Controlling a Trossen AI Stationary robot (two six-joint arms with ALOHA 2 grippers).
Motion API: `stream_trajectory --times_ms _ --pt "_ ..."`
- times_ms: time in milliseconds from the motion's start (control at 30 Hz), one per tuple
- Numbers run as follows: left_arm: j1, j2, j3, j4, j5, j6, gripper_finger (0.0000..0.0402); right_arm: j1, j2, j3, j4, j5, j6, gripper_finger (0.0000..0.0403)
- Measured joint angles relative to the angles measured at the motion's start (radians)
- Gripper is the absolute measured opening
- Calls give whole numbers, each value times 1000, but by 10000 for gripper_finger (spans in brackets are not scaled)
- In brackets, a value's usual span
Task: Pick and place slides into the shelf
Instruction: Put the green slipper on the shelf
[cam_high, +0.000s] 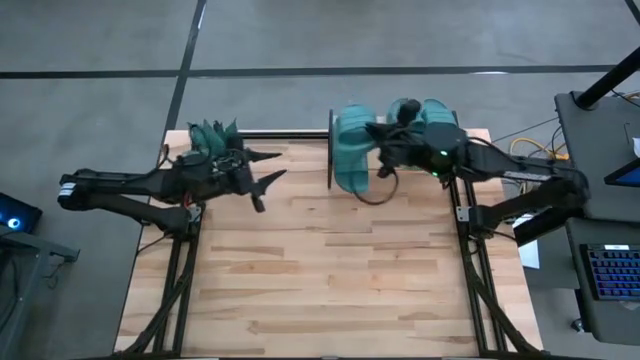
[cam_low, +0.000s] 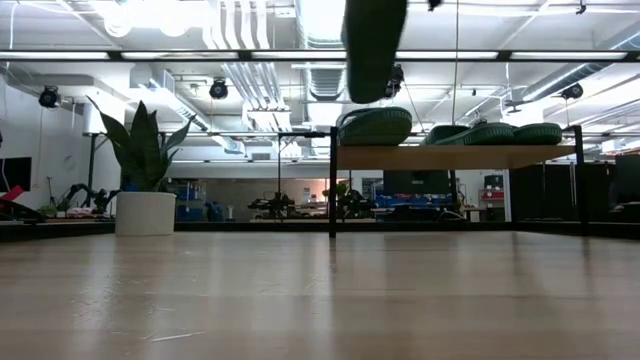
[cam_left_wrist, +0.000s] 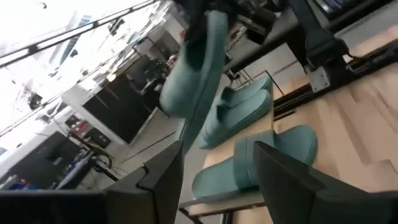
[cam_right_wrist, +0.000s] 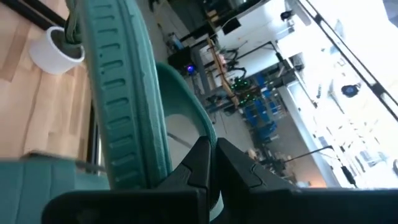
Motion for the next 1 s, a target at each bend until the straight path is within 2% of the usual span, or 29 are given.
stream_trajectory --times_ms 233,400,567,1000 --pt "0 -102 -103 75 -1 -11 176 50 -246 -230 71 7 8 8" --pt "0 -127 -138 109 -1 -10 176 99 -354 -335 75 35 53 8" --pt "0 -125 -161 130 -1 -10 176 106 -406 -415 70 109 88 8" --pt "0 -115 -162 132 -1 -10 176 106 -454 -530 62 110 200 8"
